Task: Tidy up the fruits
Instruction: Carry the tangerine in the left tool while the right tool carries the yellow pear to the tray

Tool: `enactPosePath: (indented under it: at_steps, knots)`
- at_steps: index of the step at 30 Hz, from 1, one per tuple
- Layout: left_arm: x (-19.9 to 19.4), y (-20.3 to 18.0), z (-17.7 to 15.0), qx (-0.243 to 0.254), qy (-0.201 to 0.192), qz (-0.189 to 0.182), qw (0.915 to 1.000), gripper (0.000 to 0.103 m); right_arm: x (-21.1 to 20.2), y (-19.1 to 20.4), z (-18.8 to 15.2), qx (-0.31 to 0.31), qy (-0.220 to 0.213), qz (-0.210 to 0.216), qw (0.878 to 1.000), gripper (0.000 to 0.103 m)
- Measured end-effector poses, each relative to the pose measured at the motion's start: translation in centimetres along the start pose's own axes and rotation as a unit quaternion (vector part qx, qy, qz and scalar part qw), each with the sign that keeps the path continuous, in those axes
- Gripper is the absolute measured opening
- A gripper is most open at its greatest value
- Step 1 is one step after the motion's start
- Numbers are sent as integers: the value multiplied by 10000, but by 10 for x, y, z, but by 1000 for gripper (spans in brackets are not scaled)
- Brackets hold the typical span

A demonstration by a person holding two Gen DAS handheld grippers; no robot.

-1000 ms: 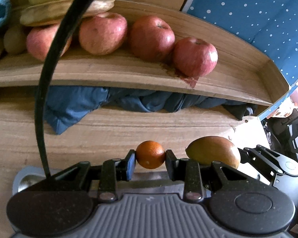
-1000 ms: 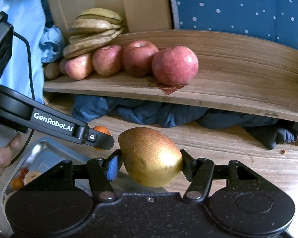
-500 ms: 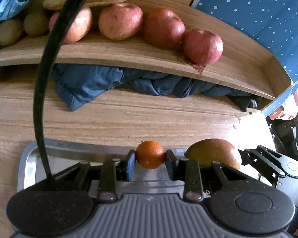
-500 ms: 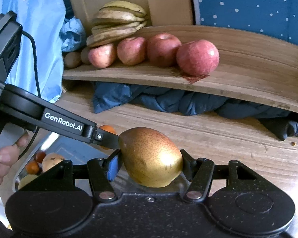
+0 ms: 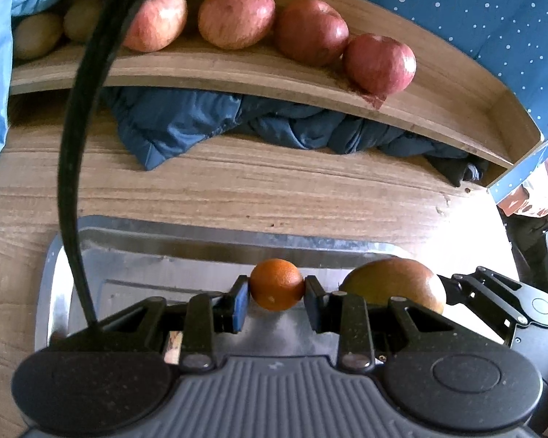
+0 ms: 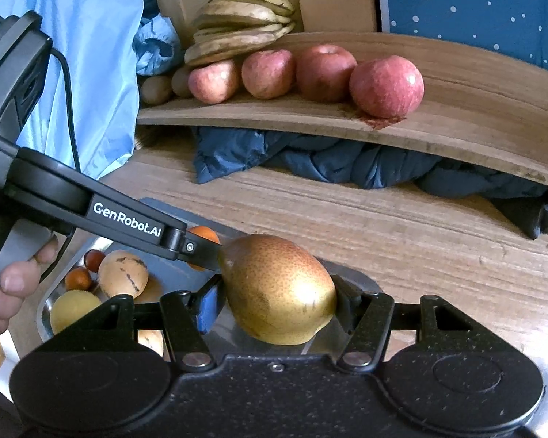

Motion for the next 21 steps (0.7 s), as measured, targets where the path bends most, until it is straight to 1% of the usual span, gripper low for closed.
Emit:
enactPosePath:
  at_steps: [13, 21]
  knots:
    - [-2, 1, -10, -66, 78, 65, 9999, 35, -2, 2, -9, -32, 114, 22, 9999, 63]
    - [-3, 2, -14, -120, 103, 175, 9997, 35, 1, 1, -10, -47, 177, -22, 9998, 63]
Point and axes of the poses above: each gripper's, at about its wrist camera, not at the fingertips, and x roughly the way its jaws point, y to its left, z to its top, the point moved 10 cm from there along x, roughly the way its jaws point, and after that the axes turned 8 degrees about x, right-handed, at the moved point
